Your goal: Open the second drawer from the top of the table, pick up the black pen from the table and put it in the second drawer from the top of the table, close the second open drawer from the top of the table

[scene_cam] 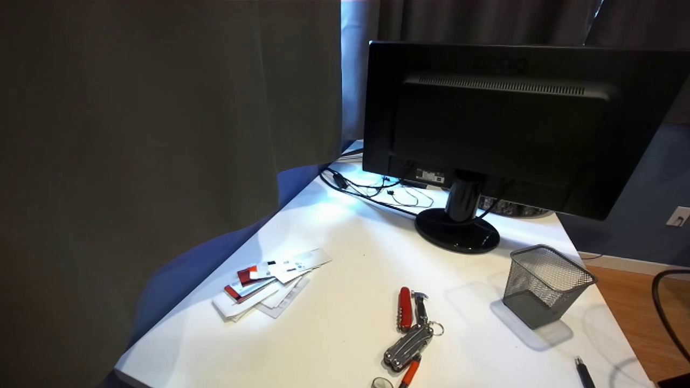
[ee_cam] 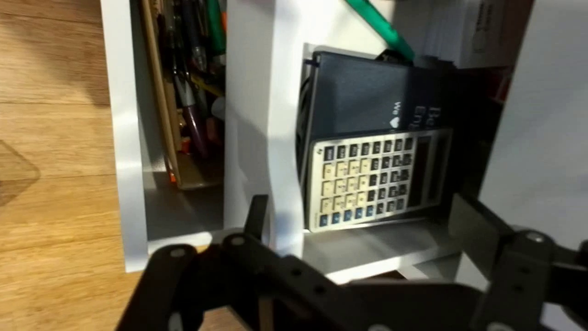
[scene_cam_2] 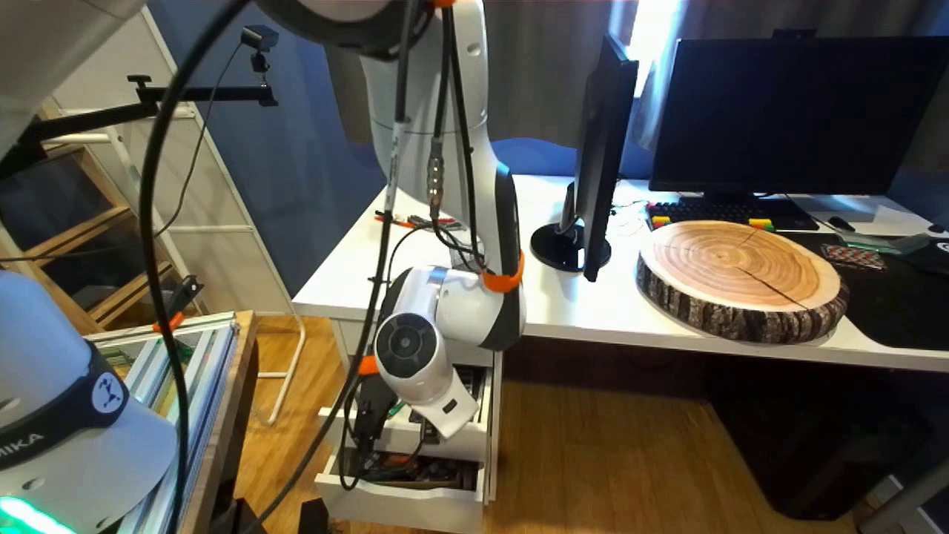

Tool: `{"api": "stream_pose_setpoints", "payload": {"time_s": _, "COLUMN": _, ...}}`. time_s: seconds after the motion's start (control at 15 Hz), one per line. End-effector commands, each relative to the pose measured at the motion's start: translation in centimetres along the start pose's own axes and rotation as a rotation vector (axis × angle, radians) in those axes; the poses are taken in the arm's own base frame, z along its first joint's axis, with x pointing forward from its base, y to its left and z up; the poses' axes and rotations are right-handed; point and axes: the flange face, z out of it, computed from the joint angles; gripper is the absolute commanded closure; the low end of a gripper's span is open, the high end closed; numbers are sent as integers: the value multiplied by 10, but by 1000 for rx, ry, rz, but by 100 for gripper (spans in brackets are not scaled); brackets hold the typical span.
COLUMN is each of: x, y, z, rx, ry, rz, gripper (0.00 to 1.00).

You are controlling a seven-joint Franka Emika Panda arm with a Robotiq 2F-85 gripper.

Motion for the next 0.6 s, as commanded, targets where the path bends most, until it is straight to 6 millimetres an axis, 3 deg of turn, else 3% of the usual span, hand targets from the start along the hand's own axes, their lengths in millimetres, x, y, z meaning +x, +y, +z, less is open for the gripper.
{"api": "stream_pose_setpoints", "payload": {"time_s": 0.0, "x": -7, "y": -40, "z": -44, "rx": 33, "ry": -9, "rz": -103, "gripper": 0}}
{"api": "stream_pose_setpoints", "payload": {"time_s": 0.33, "x": -15, "y": -109, "z": -70, "rx": 98, "ry": -32, "rz": -268, "gripper": 0}}
{"api": "stream_pose_setpoints", "payload": {"time_s": 0.53, "x": -23, "y": -129, "z": -87, "rx": 74, "ry": -49, "rz": -345, "gripper": 0}}
